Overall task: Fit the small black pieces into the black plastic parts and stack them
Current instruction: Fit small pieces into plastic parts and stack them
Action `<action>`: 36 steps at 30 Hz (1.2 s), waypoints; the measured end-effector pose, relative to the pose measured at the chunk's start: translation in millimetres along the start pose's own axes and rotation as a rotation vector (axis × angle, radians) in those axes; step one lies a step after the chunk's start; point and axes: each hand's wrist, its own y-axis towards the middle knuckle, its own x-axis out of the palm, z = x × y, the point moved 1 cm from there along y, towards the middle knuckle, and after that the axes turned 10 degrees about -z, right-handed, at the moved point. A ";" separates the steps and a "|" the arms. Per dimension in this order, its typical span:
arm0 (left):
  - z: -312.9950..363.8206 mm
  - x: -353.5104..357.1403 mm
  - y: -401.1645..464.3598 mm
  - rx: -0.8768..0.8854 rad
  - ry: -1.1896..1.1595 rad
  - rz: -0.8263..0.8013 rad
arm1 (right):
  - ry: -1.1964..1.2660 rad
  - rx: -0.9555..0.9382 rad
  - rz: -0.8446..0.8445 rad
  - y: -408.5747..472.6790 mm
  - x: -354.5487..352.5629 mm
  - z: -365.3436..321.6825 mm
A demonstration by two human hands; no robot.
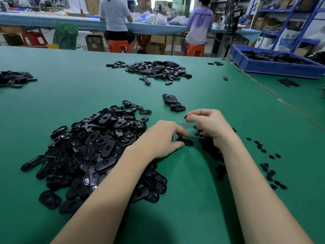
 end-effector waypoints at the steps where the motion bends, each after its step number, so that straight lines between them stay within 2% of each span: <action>1: -0.2 -1.2 -0.3 0.003 0.010 0.006 | 0.005 -0.002 -0.007 0.0 0.1 -0.3; 7: -4.9 -3.5 -0.5 -0.003 -0.079 0.127 | 0.149 -0.007 -0.059 0.8 -2.5 -1.6; 11: -8.0 -8.8 -2.7 -0.021 -0.248 0.247 | 0.316 0.026 -0.170 1.6 -2.5 -0.3; 14: -6.4 -9.5 -4.9 -0.020 -0.409 0.272 | 0.389 0.057 -0.273 0.1 1.1 -1.1; 21: -9.0 -8.6 -2.9 -0.038 -0.747 0.213 | 0.345 0.054 -0.355 -3.5 5.9 -3.2; 25: -9.6 -13.8 -5.2 -0.025 -0.850 0.247 | 0.342 0.031 -0.375 -3.8 4.8 -5.1; 29: -10.6 -17.7 -7.8 -0.047 -0.988 0.275 | 0.331 0.015 -0.366 -3.9 2.8 -7.6; 34: -11.3 -19.2 -7.3 -0.090 -1.356 0.214 | 0.266 0.033 -0.329 -4.0 0.6 -10.3; 36: -12.1 -18.6 -6.9 -0.106 -1.413 0.214 | 0.190 0.046 -0.318 -4.3 0.7 -11.1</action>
